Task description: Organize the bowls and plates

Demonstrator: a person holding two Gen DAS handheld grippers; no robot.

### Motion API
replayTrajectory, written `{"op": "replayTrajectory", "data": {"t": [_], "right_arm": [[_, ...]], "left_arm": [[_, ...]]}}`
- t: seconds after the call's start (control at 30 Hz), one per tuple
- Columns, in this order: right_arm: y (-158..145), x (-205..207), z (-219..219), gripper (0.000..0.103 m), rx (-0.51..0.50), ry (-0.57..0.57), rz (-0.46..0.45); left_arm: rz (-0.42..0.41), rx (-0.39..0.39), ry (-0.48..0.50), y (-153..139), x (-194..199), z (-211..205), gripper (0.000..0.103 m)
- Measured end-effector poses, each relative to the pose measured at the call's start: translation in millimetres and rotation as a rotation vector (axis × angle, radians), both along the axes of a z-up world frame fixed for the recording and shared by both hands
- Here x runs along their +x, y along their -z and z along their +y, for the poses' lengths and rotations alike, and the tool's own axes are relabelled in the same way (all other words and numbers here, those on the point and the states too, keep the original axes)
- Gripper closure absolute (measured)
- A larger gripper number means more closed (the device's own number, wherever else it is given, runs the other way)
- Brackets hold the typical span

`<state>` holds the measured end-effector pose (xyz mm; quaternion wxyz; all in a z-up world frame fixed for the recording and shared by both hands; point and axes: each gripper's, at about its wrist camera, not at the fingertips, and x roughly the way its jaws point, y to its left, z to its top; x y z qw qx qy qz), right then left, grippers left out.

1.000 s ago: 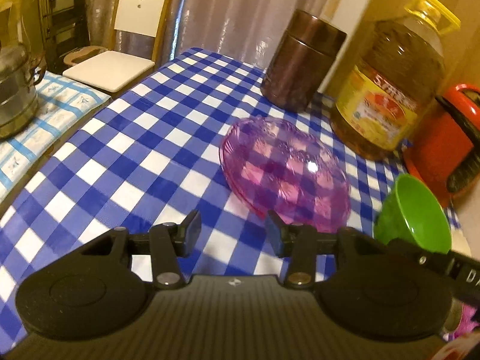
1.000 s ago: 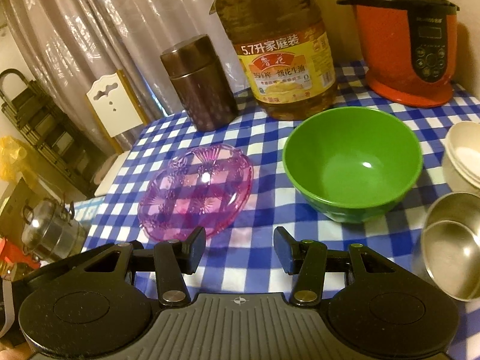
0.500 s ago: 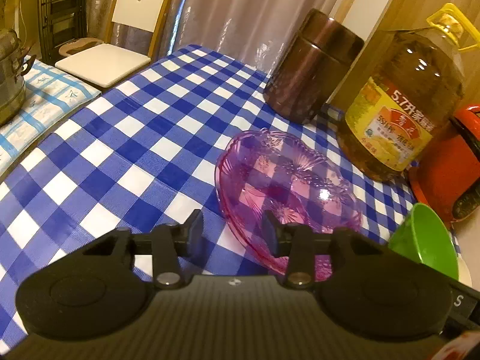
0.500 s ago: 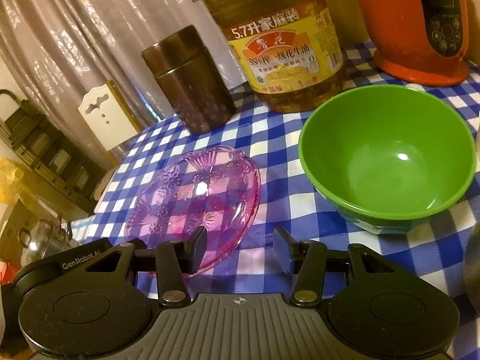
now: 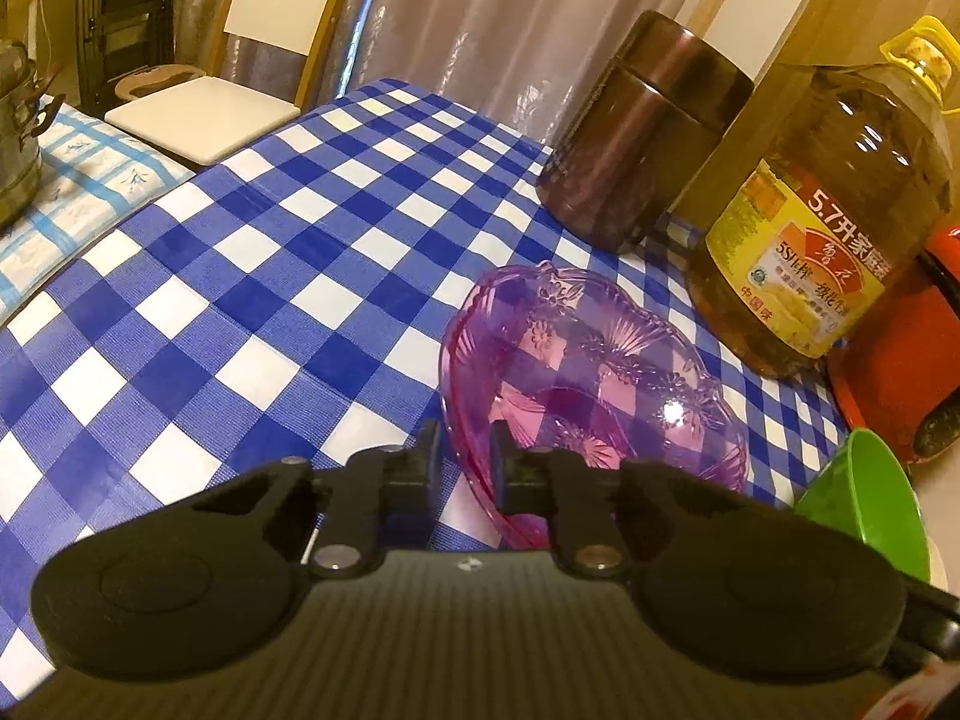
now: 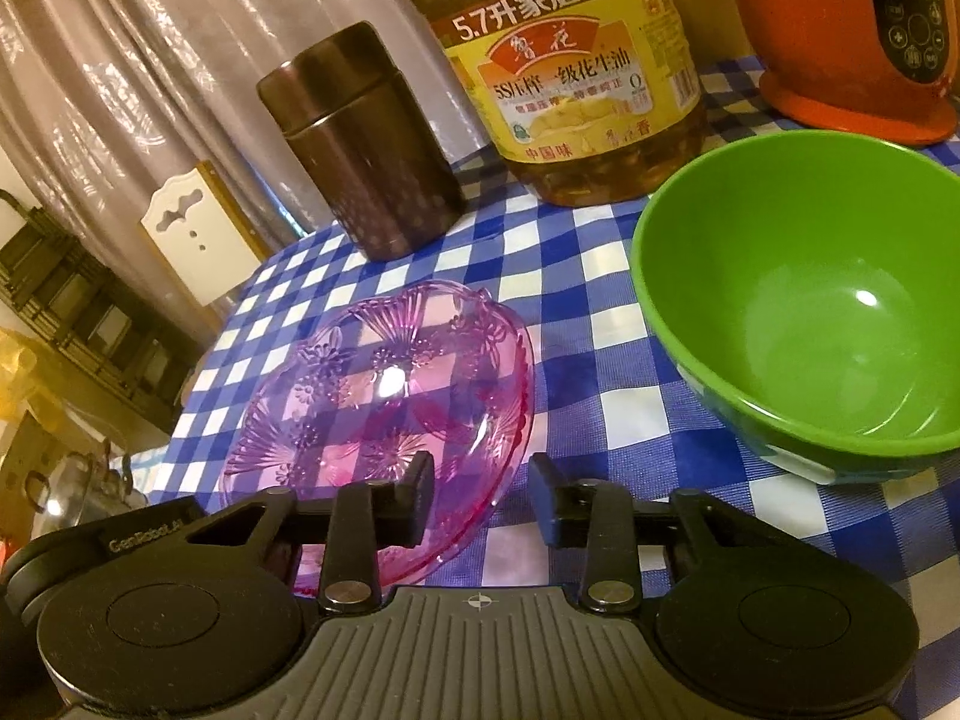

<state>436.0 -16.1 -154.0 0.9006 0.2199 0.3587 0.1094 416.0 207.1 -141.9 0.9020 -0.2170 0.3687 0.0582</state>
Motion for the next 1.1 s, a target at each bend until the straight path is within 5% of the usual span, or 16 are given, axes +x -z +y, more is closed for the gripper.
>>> {"op": "replayTrajectory", "data": {"t": [0.3,1.1], "right_arm": [[7,4,-1,0.089,0.02,0.023,0.031],[-16,-64,-36,0.09,0.043,0.021,0.088]], "left_arm": [[-0.005,0.012,0.003,0,2,-2,0.094],[0.018,0.056,0.081,-33,-68,-36,0.093]]}}
